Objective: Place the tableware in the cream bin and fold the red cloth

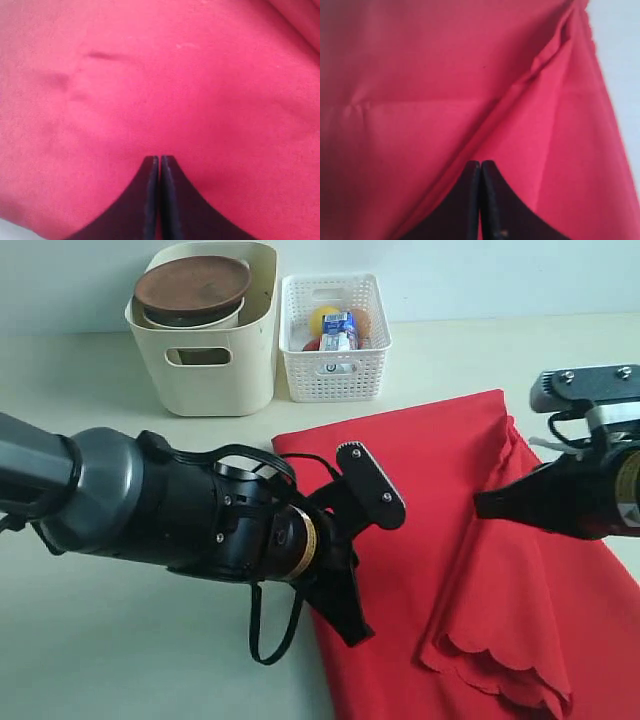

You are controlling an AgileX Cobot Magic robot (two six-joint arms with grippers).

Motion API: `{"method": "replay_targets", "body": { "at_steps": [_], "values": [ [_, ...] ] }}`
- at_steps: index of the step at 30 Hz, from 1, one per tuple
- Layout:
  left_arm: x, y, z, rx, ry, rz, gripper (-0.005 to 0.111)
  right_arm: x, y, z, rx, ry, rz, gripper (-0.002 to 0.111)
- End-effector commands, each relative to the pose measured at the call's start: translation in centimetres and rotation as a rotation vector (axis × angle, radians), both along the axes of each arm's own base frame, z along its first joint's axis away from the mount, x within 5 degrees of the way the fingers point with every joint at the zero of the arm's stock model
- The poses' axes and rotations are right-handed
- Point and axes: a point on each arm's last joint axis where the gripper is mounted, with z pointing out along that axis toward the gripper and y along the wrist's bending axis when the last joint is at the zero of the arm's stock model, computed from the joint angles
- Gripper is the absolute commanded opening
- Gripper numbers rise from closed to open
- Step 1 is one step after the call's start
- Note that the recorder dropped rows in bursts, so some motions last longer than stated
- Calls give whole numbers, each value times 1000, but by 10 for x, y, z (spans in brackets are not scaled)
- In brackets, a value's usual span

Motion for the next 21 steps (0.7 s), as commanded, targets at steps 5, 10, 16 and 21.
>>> {"method": "replay_targets", "body": {
  "at_steps": [5,10,16,21],
  "values": [
    [25,31,-9,105,-9,109,4,4,13,-48,-9,149,84,0],
    [29,33,-9,89,-6,112,4,3,9,-65,-104,210,113,0],
    [29,33,-9,91,-7,109,4,-5,-30,-61,-488,308,-56,0],
    [29,33,-9,89,-7,108,4,-2,-28,-38,-389,188,-104,0]
  ]
}}
